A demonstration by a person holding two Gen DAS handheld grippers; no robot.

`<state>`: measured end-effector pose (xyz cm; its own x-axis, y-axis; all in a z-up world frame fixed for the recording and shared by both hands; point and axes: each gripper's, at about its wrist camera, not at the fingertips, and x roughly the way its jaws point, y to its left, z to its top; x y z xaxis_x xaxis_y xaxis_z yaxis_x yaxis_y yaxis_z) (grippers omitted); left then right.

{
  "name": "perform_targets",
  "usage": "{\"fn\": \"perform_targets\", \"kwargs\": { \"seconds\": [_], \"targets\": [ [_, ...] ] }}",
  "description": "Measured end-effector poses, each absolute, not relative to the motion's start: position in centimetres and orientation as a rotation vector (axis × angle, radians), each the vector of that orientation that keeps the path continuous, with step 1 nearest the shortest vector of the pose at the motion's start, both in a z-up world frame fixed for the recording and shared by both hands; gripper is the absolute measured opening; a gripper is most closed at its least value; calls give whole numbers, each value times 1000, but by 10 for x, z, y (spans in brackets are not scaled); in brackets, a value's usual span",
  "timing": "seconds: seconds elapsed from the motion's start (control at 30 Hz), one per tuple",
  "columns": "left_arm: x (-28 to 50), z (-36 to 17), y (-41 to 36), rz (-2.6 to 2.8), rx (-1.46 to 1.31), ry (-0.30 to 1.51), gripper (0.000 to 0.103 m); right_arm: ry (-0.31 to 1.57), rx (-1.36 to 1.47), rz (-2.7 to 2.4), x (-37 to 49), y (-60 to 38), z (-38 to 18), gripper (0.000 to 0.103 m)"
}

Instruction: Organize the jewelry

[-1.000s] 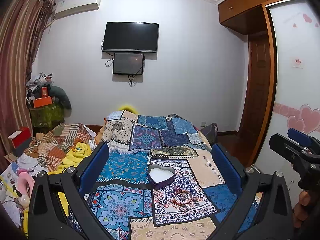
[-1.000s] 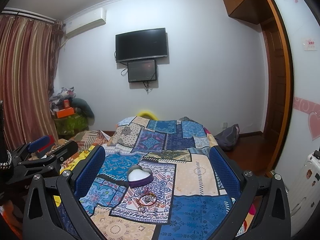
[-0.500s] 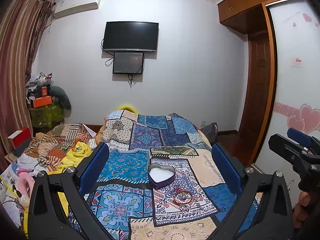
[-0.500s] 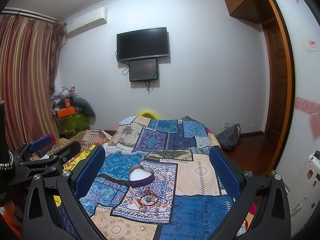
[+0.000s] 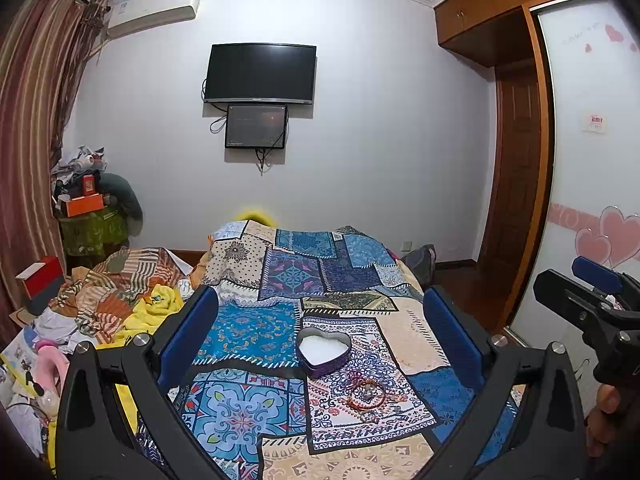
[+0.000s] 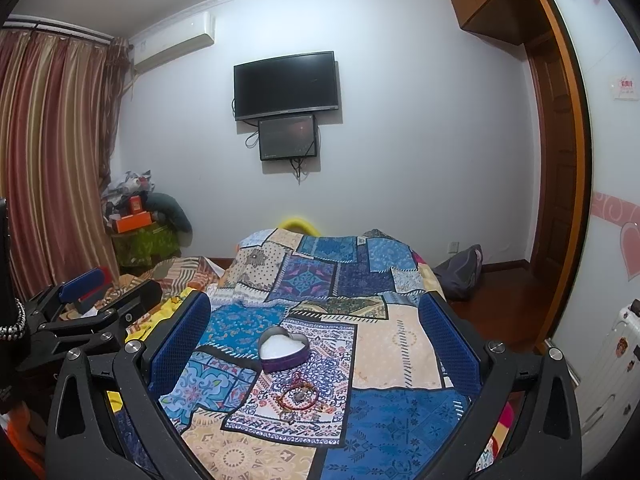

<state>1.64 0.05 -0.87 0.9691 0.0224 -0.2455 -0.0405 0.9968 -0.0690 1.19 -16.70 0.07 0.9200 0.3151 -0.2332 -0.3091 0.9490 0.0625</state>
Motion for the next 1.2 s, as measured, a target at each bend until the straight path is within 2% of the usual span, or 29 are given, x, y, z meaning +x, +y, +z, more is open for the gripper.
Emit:
{"fn": "perform_targets", "kwargs": {
  "seconds": [0.83, 1.2],
  "targets": [
    [34, -17, -2, 32, -59, 292, 103, 314, 42, 309, 31, -171, -12, 103],
    [91, -68, -5, 10, -51, 471, 103, 518, 73, 242, 84, -191, -62, 103]
  ]
}}
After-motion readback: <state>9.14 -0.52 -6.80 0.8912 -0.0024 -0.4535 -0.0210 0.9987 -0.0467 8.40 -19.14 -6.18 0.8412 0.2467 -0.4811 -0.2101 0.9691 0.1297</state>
